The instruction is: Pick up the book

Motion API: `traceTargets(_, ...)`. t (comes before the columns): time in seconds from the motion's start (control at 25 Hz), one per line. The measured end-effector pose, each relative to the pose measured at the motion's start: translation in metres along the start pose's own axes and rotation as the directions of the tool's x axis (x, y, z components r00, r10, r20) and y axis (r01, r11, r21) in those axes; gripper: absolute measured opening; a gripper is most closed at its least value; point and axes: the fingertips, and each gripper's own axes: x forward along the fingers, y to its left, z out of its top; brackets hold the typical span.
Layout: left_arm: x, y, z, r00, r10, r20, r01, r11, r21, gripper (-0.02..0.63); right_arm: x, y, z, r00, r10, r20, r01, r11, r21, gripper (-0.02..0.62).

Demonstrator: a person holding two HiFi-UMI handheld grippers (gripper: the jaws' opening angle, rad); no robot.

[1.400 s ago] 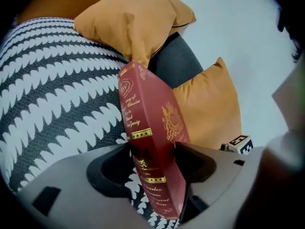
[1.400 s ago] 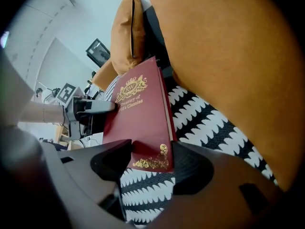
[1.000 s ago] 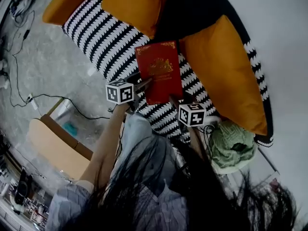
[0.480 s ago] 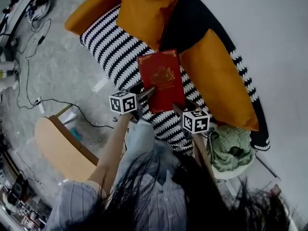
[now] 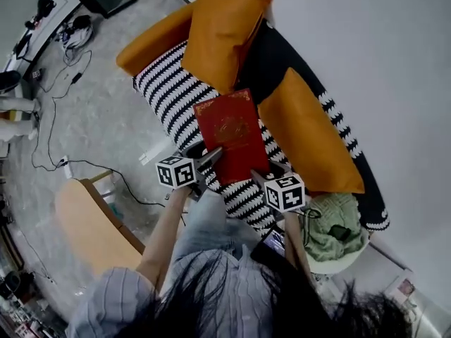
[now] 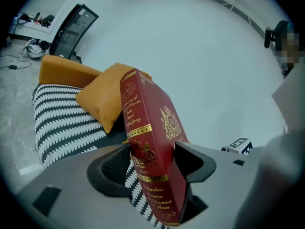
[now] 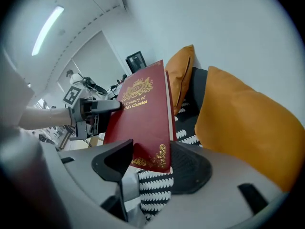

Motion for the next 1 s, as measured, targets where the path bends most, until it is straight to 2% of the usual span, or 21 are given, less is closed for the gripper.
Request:
traceTargets(0.24,-0.040,-0.029,0.008,0.997,0.038,0.061,-0.039,0.999,0.016,0.302,-0.028,0.028,0.007,0.999,0.036,0.029,-0.035,0.998,-0.042,0.250)
traceTargets(0.48,-0.076,-0.052,0.000,0.992,0.059,0.114,-0.063,0.998,0.030,0.302,-0.051,0.053,0.000,0.997,0.065,0.046,-0.061,0.994,-0.092,0.250)
traceTargets(1.0,-0.132,-0.071,-0.021,0.971,0.127,0.204,-0.133,0.991,0.012,0.302,-0.072,0.090,-0.014,0.990,0.137,0.032,-0.128,0.974,-0.187,0.250)
